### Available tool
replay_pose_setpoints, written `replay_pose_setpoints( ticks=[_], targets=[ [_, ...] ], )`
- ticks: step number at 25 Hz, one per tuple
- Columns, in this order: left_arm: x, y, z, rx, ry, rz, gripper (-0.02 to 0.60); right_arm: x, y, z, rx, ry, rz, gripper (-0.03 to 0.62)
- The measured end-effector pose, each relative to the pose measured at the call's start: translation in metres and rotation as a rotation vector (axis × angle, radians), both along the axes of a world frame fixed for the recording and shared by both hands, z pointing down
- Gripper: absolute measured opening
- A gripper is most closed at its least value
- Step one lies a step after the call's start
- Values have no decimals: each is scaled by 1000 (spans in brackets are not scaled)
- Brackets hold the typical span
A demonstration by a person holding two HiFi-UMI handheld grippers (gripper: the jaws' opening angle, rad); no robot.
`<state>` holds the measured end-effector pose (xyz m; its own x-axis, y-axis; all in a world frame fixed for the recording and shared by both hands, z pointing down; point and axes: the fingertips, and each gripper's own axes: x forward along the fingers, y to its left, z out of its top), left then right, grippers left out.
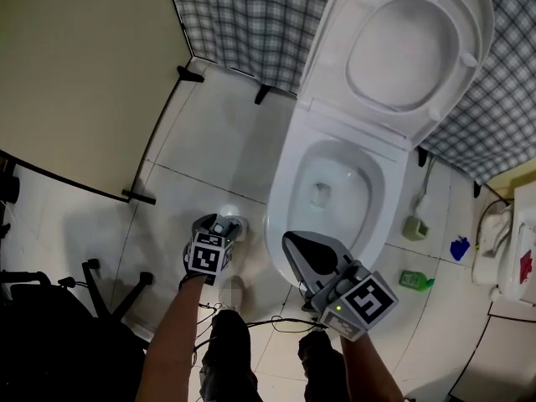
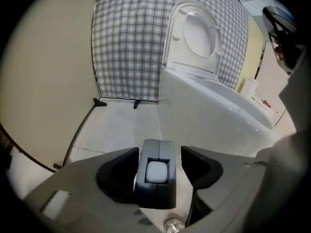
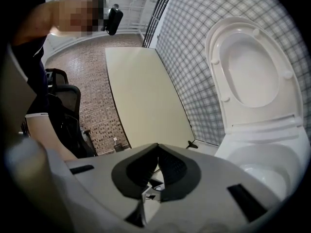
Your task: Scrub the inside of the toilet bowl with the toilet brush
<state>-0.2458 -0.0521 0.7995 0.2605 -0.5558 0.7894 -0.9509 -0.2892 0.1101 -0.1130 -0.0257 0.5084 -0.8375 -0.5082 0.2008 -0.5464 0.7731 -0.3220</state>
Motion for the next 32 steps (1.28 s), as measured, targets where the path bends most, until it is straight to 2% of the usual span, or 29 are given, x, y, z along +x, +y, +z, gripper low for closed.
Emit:
replay_pose_setpoints(
  ticks=[4, 7, 14, 17, 21, 32],
  targets=[
    [-6, 0, 18, -10, -11, -23, 281, 0, -2, 7, -1, -3, 3, 0],
    [-10, -6, 18, 14, -46, -6, 218, 6, -7, 13, -1, -4, 22, 0],
    [-21, -1, -17, -11, -56, -21, 211, 8, -10, -2, -26, -26, 33, 0],
    [-26, -4, -62, 27, -62, -22, 210, 15, -17, -21, -23, -50, 58, 0],
    [-26, -21, -144, 137, -77, -4, 211, 22, -24, -56, 2, -75, 77, 0],
    [11, -69, -353, 406, -50, 36, 210, 53, -31, -173, 116, -111, 133, 0]
  ],
)
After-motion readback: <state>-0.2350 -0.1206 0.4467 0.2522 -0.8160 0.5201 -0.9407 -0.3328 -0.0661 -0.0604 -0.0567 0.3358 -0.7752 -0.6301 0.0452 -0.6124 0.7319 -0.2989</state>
